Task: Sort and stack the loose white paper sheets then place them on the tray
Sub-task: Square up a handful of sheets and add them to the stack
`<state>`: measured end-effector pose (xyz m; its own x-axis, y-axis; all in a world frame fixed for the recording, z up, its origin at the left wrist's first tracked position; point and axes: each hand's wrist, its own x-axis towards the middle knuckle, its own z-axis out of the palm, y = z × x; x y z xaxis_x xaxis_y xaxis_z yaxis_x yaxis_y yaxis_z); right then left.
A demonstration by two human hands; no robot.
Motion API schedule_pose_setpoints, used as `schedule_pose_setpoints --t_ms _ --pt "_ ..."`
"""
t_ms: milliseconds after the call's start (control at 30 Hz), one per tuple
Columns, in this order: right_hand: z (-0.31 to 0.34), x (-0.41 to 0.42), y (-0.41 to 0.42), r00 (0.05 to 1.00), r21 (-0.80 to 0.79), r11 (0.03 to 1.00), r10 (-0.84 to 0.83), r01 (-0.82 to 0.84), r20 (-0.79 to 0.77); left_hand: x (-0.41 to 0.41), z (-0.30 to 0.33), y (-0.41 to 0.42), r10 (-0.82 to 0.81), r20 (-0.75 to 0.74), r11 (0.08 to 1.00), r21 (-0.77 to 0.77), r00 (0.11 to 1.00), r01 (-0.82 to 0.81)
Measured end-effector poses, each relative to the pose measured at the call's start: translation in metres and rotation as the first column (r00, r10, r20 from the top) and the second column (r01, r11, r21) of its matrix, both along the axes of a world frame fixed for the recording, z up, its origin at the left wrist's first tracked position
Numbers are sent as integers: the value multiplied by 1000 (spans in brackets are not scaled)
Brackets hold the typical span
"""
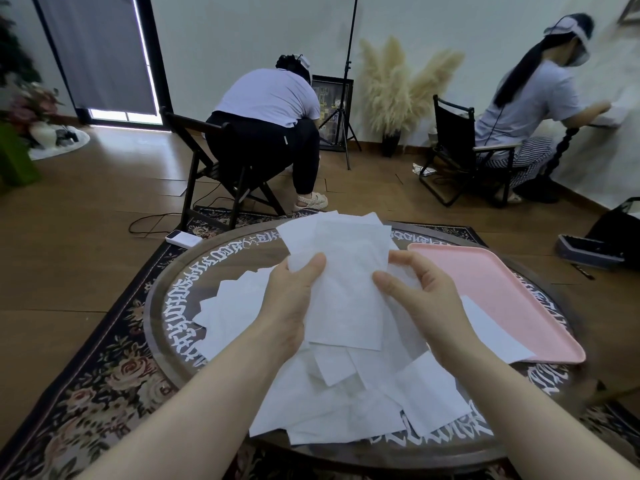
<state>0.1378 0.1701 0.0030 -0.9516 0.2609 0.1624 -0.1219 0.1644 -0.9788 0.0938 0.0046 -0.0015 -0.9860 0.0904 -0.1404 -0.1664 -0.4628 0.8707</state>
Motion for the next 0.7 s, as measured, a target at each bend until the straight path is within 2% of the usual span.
schedule_pose_setpoints --t_ms 133,333,467,567,700 --pt "2 0 -2 998 -10 999 -32 32 -61 0 -1 2 -16 20 1000 -16 1000 16" --pt "-3 -3 1 996 -34 999 -13 16 88 0 -1 -1 -15 66 1000 5 998 15" --pt "-4 -7 1 994 -155 986 -39 54 99 3 1 -2 -91 56 996 29 994 90" --pt "-3 -7 0 991 -180 980 -63 83 115 5 1 -2 -130 22 990 -48 991 131" --pt "2 -6 4 987 -220 968 -93 121 133 6 3 -3 -80 -33 992 -103 996 76"
